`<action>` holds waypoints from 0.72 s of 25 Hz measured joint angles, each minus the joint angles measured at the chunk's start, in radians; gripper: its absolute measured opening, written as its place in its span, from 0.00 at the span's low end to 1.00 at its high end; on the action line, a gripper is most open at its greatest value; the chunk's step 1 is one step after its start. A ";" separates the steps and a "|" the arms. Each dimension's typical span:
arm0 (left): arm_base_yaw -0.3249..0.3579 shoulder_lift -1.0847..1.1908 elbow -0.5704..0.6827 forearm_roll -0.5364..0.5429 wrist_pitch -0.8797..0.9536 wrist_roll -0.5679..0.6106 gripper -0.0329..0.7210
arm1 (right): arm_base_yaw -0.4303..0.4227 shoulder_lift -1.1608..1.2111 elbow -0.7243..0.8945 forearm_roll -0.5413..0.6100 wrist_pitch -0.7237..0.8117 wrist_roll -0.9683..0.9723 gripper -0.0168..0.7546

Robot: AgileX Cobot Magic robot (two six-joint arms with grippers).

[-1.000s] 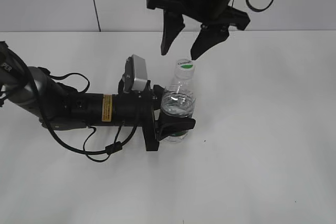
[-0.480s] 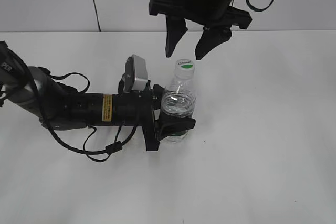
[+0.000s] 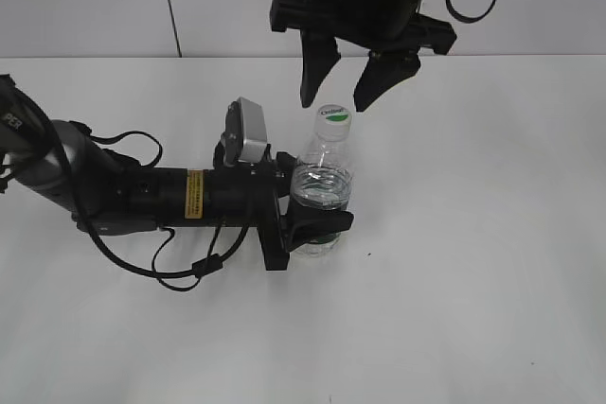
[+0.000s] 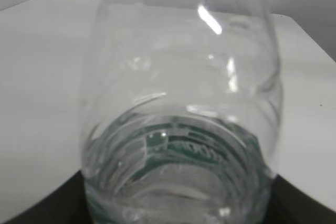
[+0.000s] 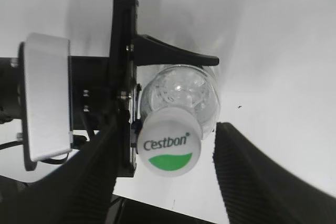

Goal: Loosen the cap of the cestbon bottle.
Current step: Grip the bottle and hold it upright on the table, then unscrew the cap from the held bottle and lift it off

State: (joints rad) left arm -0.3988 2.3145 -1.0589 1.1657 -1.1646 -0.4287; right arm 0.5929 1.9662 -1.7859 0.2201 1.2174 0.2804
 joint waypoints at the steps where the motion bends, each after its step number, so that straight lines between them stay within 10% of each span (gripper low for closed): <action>1: 0.000 0.000 0.000 -0.004 0.001 0.000 0.58 | 0.000 0.000 0.011 0.000 0.000 -0.002 0.60; 18: 0.000 0.000 0.000 -0.012 0.003 0.000 0.58 | 0.000 0.000 0.033 -0.004 0.002 -0.011 0.50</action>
State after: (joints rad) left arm -0.3988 2.3145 -1.0589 1.1540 -1.1611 -0.4287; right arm 0.5929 1.9662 -1.7525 0.2163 1.2191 0.2693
